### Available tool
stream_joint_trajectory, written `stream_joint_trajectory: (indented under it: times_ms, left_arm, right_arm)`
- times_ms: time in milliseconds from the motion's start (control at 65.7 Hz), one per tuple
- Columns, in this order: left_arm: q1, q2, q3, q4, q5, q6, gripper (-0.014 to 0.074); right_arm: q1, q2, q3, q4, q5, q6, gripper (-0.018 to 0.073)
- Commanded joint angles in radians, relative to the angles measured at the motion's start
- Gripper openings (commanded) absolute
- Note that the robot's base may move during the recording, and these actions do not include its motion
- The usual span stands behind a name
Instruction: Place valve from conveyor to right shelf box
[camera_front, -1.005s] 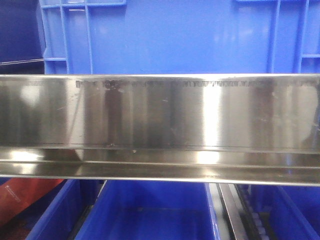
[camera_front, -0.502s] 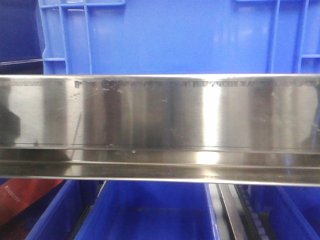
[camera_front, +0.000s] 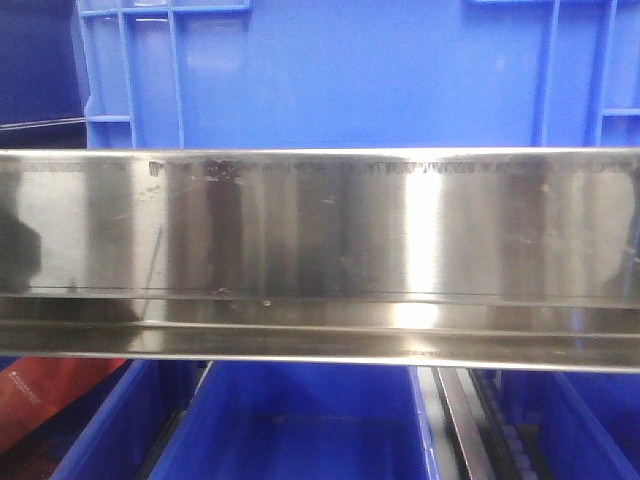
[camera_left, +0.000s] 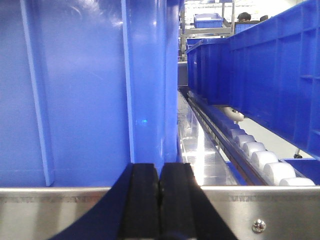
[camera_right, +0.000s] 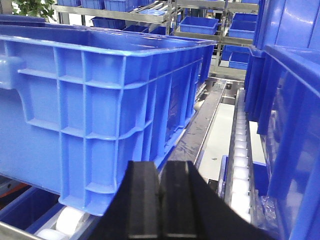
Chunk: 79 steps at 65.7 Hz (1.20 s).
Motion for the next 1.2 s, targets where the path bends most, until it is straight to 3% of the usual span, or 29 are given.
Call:
stream_joint_trajectory:
  times_ms: [0, 381, 761, 1187]
  left_arm:
    - [0.005, -0.005, -0.001, -0.008, -0.018, -0.008, -0.0111]
    - [0.005, -0.005, -0.001, -0.008, -0.018, -0.008, -0.0111]
    - [0.005, -0.005, -0.001, -0.008, -0.018, -0.008, -0.0111]
    - [0.005, -0.005, -0.001, -0.008, -0.018, -0.008, -0.0111]
  right_arm:
    - [-0.004, -0.005, -0.001, -0.005, -0.025, -0.001, -0.0162]
    - [-0.017, -0.005, -0.001, -0.005, -0.061, -0.001, -0.0162]
    - [-0.301, -0.066, 0.127, -0.038, -0.162, 0.139, -0.0162]
    - [-0.314, -0.192, 0.373, -0.069, -0.276, 0.139, -0.0162]
